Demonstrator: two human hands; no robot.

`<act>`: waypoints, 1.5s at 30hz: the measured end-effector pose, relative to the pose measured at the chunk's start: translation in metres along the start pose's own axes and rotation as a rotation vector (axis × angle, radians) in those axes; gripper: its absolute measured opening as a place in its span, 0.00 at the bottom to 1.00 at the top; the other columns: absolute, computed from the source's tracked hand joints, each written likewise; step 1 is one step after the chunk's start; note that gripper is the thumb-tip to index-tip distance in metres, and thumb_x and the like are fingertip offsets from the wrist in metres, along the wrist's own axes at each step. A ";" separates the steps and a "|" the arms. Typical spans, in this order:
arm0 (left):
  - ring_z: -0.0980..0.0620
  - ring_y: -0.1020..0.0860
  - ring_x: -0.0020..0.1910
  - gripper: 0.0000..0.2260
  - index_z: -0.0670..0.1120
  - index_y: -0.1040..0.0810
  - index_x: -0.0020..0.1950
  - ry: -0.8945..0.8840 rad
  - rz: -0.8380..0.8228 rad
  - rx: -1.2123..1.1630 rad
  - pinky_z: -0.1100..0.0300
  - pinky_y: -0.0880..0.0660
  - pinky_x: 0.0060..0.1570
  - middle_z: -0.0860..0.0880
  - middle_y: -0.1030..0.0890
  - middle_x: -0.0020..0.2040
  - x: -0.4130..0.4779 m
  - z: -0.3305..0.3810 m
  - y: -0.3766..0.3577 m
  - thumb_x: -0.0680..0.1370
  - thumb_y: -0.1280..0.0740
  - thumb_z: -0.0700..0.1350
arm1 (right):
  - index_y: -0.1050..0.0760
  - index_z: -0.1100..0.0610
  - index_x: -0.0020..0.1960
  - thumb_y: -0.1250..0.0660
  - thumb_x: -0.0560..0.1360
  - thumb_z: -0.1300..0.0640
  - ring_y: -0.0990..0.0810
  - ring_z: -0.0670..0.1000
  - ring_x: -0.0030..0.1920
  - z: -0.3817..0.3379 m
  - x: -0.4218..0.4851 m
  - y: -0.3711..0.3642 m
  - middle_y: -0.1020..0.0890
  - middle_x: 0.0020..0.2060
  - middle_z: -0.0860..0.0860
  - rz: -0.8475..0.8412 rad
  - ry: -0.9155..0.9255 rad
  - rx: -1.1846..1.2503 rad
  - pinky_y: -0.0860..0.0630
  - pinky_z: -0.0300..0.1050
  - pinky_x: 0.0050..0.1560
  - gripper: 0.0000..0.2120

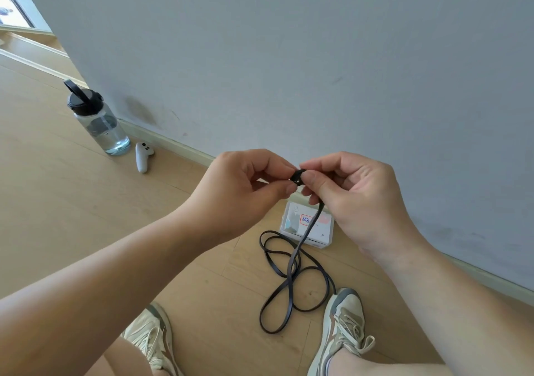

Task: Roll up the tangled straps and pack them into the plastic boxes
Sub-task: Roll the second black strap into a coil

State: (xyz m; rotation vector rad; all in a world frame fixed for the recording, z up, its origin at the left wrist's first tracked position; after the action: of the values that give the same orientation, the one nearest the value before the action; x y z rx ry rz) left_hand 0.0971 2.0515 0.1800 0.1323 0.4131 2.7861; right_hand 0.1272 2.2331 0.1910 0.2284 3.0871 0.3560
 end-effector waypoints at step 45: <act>0.55 0.21 0.40 0.07 0.37 0.22 0.48 -0.533 0.195 0.309 0.54 0.20 0.40 0.48 0.21 0.45 -0.001 -0.006 -0.004 0.76 0.24 0.36 | 0.18 0.69 0.57 0.30 0.75 0.61 0.13 0.58 0.48 0.000 0.003 -0.002 0.14 0.51 0.64 -0.192 -0.352 0.511 0.16 0.46 0.50 0.14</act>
State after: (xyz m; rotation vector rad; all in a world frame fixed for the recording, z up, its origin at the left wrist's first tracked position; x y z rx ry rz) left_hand 0.0979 2.0529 0.1732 1.0041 0.7097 2.6953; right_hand 0.1237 2.2322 0.1903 -0.0033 2.7534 -0.4368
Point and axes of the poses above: each hand's wrist, its own x-axis towards the middle knuckle, its own y-axis out of the back of the hand, z = x × y, the point moved 2 cm from there along x, towards the middle knuckle
